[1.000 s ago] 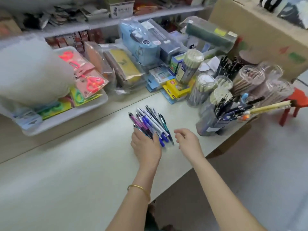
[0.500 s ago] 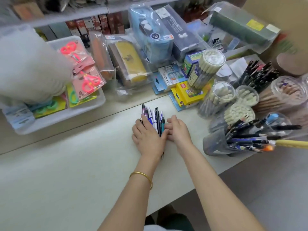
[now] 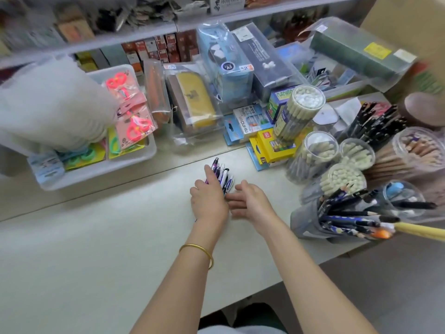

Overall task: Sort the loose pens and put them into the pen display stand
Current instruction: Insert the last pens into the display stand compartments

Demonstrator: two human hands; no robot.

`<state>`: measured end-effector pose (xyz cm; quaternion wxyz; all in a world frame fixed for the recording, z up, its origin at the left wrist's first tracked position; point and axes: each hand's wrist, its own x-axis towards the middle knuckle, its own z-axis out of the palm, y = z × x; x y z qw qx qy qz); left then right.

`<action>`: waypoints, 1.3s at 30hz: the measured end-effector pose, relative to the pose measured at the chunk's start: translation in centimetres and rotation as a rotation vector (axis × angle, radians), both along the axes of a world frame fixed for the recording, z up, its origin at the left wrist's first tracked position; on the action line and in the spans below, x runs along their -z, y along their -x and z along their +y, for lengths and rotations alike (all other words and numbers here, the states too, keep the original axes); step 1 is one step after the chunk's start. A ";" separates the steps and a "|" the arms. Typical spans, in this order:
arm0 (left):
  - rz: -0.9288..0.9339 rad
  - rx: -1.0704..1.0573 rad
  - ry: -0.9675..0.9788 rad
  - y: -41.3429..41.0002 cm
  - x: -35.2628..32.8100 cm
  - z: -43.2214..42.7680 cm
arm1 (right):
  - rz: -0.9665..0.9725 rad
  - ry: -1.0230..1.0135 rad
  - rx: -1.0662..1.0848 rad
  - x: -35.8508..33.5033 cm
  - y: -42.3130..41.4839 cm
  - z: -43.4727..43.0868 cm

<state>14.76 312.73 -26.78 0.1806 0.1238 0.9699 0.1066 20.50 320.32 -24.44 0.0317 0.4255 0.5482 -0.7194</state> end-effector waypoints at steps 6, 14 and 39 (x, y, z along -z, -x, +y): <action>0.014 -0.042 0.032 -0.9 0.3 0.2 | 0.088 0.133 0.026 0.3 -0.7 0.2; 0.008 -0.058 -0.137 -1.3 -0.4 -1.2 | 0.101 0.151 0.028 0.4 -1.0 -0.3; 0.012 -0.283 -1.513 -0.6 -12.9 -5.0 | 0.461 0.930 0.282 -6.4 3.5 -6.9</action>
